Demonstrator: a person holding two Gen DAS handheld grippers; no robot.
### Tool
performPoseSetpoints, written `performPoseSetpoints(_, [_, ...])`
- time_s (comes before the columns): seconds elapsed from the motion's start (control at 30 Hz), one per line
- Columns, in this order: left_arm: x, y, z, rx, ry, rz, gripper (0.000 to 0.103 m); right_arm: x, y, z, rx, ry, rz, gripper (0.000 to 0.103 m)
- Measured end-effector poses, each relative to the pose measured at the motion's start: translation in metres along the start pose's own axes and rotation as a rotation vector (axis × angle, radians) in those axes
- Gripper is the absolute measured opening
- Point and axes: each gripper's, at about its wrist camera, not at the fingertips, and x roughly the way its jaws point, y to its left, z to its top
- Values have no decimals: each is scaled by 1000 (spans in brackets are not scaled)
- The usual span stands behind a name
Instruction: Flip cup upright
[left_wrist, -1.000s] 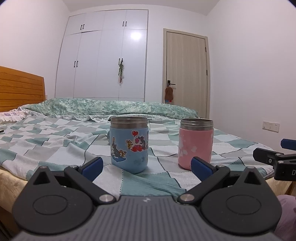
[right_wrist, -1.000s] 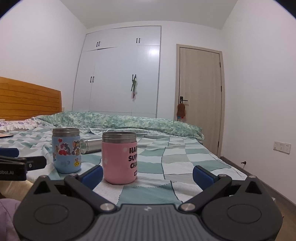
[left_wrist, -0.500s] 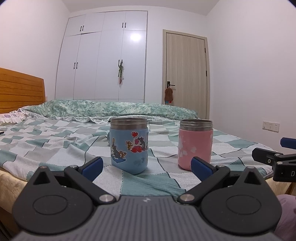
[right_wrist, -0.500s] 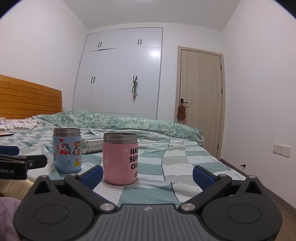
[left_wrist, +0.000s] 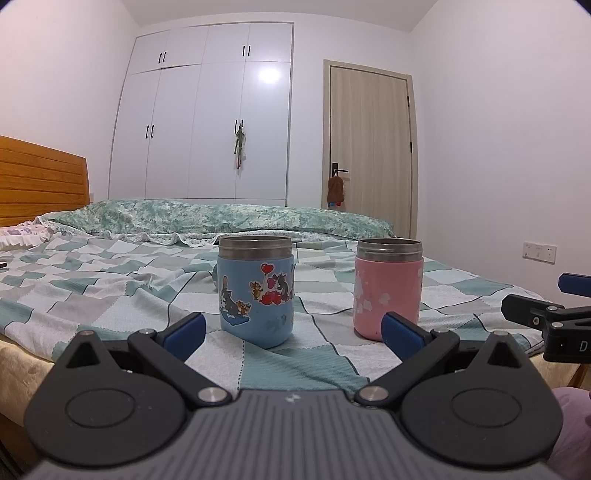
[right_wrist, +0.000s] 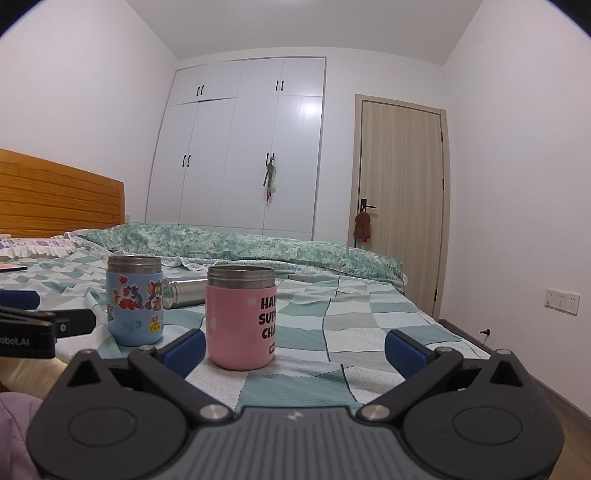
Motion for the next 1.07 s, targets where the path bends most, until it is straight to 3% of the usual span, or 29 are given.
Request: performPoseSetpoints(1.07, [-3, -1, 1, 6, -21, -8, 103, -1, 0, 0, -3, -4, 1, 103])
